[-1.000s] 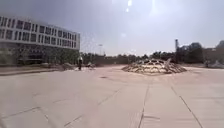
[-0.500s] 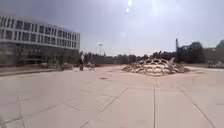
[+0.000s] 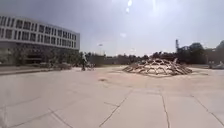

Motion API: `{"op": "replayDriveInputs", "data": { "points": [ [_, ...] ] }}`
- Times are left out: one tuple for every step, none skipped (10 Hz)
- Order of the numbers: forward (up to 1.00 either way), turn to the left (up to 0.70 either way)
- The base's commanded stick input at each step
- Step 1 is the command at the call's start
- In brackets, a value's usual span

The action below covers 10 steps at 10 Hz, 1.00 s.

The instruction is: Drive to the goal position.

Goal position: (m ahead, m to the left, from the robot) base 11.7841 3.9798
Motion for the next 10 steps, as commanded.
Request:
{"op": "replayDriveInputs", "data": {
  "points": [
    [0.7,0.0],
    [0.7,0.0],
    [0.7,0.0],
    [0.7,0.0],
    [0.7,0.0],
    [0.7,0.0],
    [0.7,0.0],
    [0.7,0.0],
    [0.7,0.0],
    [0.7,0.0]
  ]
}}
